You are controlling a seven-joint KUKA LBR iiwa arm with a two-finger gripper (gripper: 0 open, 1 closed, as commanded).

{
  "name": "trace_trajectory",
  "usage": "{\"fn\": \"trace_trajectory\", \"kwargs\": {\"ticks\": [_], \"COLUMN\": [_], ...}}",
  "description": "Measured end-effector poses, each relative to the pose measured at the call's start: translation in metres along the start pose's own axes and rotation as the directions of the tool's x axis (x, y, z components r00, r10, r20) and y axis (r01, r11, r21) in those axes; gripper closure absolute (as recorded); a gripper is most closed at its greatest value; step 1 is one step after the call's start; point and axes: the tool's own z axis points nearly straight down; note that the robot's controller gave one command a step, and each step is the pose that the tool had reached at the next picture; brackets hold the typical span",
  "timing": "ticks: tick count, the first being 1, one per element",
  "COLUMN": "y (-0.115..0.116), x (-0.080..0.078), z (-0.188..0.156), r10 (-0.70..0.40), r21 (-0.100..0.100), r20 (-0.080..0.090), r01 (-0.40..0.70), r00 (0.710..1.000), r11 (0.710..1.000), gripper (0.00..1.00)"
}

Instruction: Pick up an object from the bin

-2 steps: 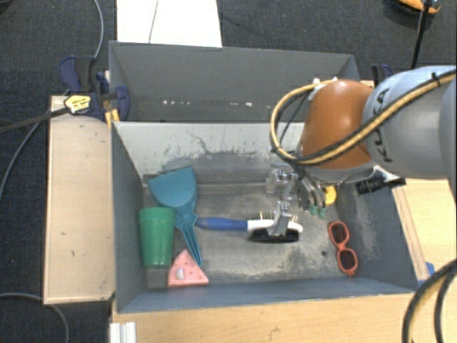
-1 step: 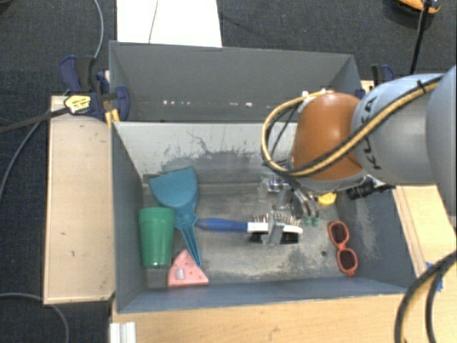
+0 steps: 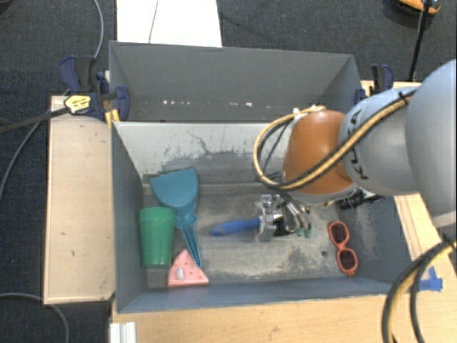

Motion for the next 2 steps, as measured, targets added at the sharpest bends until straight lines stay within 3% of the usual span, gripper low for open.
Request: {"fn": "trace_trajectory", "kwargs": {"ticks": [1,2], "y": [0.000,0.017], "x": [0.000,0.007], "z": [0.000,-0.160], "r10": [0.000,-0.059], "r21": [0.000,-0.001], "r20": [0.000,0.006], "r01": [0.000,0.059], "r00": [1.000,0.998], "r11": [1.000,0.998], "gripper": [1.00,1.00]}}
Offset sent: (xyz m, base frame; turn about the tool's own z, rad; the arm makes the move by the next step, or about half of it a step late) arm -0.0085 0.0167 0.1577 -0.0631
